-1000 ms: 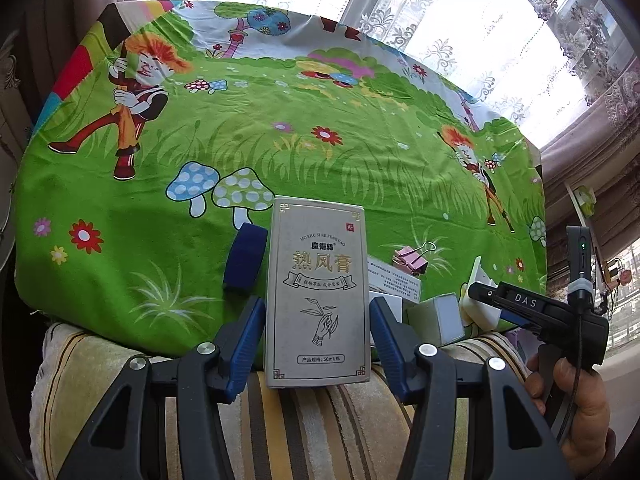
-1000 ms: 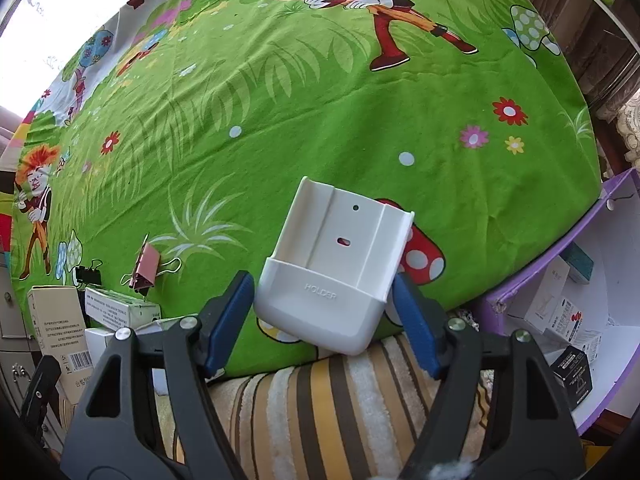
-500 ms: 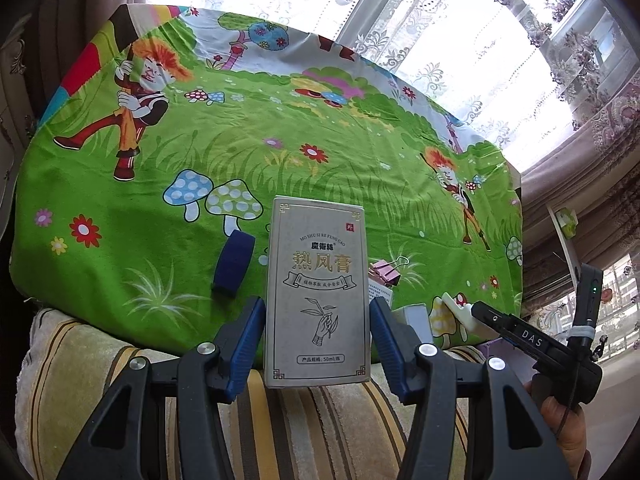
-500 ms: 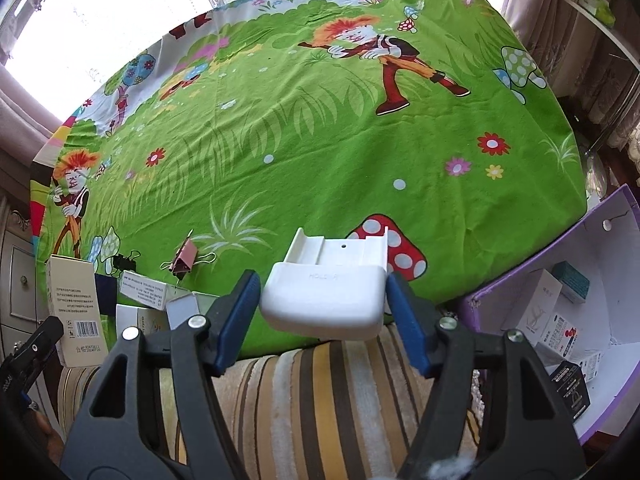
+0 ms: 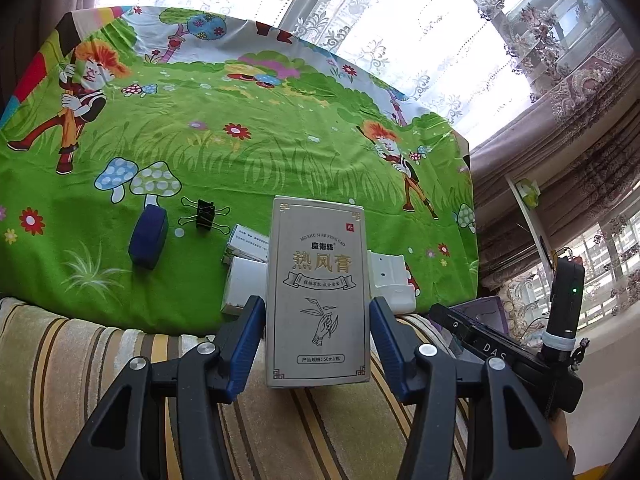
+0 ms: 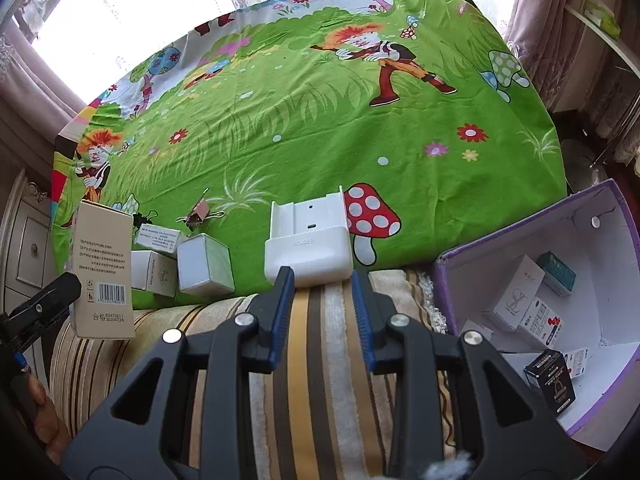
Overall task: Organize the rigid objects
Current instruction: 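Grasp the white plastic holder with the right tool and lift it, then carry both held items into the storage box and open both tools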
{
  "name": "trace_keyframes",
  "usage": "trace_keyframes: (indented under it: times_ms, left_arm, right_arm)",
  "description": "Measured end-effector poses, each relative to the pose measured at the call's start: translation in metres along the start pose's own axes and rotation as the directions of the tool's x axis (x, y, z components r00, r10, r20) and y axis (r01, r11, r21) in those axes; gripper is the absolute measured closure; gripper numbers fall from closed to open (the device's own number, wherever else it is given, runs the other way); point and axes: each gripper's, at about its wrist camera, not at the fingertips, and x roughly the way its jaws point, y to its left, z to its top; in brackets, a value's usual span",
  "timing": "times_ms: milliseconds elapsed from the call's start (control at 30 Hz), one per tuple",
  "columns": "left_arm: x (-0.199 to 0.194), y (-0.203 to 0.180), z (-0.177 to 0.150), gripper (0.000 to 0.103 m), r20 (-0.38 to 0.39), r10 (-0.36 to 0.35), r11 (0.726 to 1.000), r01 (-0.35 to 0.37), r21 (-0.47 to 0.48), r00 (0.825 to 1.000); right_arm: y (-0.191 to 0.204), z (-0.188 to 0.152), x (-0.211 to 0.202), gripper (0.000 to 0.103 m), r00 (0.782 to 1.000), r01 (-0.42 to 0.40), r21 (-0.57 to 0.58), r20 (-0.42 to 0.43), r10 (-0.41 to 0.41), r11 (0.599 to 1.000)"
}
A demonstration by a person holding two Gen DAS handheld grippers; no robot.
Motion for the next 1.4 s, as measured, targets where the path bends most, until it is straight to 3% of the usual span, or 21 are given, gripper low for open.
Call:
trace_keyframes:
  times_ms: [33,100,233,467,567,633,667,900,1133,1233,1400]
  left_arm:
    - [-0.001,0.001,-0.001,0.048,0.000,-0.001,1.000,0.001,-0.001,1.000]
    - [-0.001,0.001,-0.001,0.048,0.000,-0.002,1.000,0.002,-0.004,1.000]
    - [-0.002,-0.002,-0.001,0.048,0.000,-0.014,1.000,0.014,-0.001,1.000]
    - [-0.003,-0.008,-0.003,0.048,-0.004,-0.030,1.000,0.030,0.005,1.000]
    - [-0.002,-0.009,-0.004,0.048,-0.007,-0.035,0.999,0.035,0.008,0.999]
    - [-0.002,-0.011,-0.005,0.048,-0.007,-0.036,0.999,0.036,0.012,0.999]
    - [-0.002,-0.012,-0.005,0.048,-0.007,-0.036,0.999,0.037,0.013,0.999]
    - [0.003,-0.021,-0.008,0.048,-0.026,-0.062,0.998,0.062,0.016,0.998]
    - [0.006,-0.040,-0.014,0.048,-0.050,-0.151,0.989,0.151,0.001,0.987]
    - [0.007,-0.054,-0.018,0.048,-0.065,-0.209,0.978,0.210,-0.001,0.976]
    - [0.018,-0.082,-0.030,0.048,-0.128,-0.326,0.945,0.328,-0.005,0.937]
  right_arm:
    - [0.003,0.002,0.001,0.035,1.000,-0.001,-0.021,0.000,0.001,1.000]
    - [0.011,0.008,0.002,0.010,1.000,0.019,-0.083,0.008,-0.018,0.996]
    - [0.023,0.025,0.026,0.010,0.991,0.126,-0.168,-0.032,-0.133,0.978]
    - [0.034,0.034,0.072,0.014,0.964,0.196,-0.276,-0.121,-0.236,0.941]
    - [0.035,0.032,0.088,0.021,0.957,0.170,-0.305,-0.174,-0.230,0.937]
    - [0.034,0.031,0.094,0.035,0.955,0.164,-0.306,-0.189,-0.229,0.938]
    - [0.032,0.031,0.093,0.035,0.958,0.156,-0.298,-0.185,-0.218,0.942]
    - [0.017,0.025,0.052,0.035,0.987,0.104,-0.246,-0.091,-0.130,0.964]
    - [-0.018,-0.001,-0.004,0.035,0.995,0.094,-0.177,-0.004,-0.096,0.980]
    - [-0.032,-0.014,-0.025,0.035,0.996,0.092,-0.135,0.032,-0.088,0.987]
    - [-0.067,-0.035,-0.053,0.035,0.991,0.119,-0.066,0.076,-0.114,0.991]
